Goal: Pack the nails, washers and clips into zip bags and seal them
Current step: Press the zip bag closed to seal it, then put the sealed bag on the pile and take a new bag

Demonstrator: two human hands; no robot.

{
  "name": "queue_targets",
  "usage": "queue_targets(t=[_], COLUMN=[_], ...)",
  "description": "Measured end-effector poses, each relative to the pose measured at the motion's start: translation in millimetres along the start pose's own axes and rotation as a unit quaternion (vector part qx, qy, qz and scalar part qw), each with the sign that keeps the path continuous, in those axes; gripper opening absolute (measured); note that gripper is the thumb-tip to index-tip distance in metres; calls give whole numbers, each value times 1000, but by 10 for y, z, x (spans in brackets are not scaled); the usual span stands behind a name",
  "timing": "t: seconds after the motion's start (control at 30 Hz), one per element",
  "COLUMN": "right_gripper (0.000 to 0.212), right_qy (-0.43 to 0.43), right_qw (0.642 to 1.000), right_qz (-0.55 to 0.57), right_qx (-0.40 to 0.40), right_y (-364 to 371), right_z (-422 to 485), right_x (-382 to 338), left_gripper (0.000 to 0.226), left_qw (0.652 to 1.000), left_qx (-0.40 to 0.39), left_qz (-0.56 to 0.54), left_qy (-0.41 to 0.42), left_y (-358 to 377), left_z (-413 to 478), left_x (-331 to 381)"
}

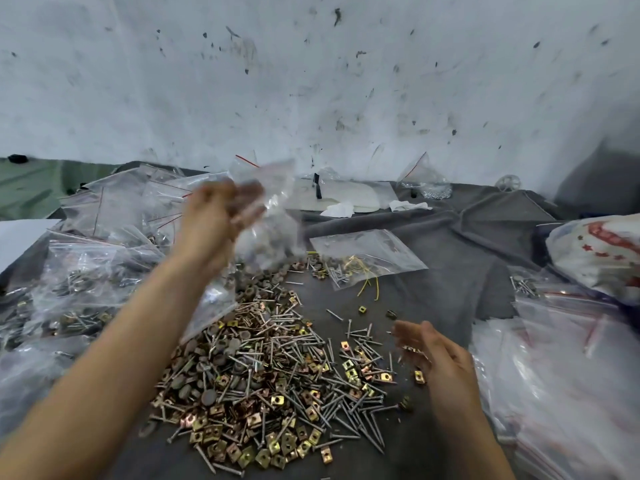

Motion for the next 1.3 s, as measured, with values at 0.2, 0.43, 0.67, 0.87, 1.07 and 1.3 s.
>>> queue_targets(t=[0.2,0.43,0.67,0.87,1.07,1.3], right_gripper=[17,62,67,53,66,27], right_qy=[-148,96,-38,-145,-211,-305], right_qw=[914,767,771,781,813,827], right_qz=[-358,-626,-625,-593,-527,-391], right_qx=[126,99,114,133,129,264], right_y=[-551,-1156,-1063,-957,-892,-950], right_z=[407,648,590,516,417,192], right_x=[-235,433,435,281,156,-170], left_gripper=[55,63,51,42,42,32], left_qw=[906,831,808,799,715,708], left_qx=[42,-244,-293,-278,-272,-275], left_qz=[335,458,462,463,556,547], left_qy=[255,201,217,264,325,352], left_y=[267,624,483,256,173,156], left_z=[152,-992,-1414,-1509,-1591,-1618], left_x=[276,-1152,-1615,-1701,-1884,-1901])
Point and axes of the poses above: each hand's wrist, its own z-axis towards the middle knuckle, its own y-axis out of the palm, x = y × z, the point moved 9 cm from there along z, towards the middle knuckle, and after that the axes turned 13 degrees about x, right-handed, at the moved point
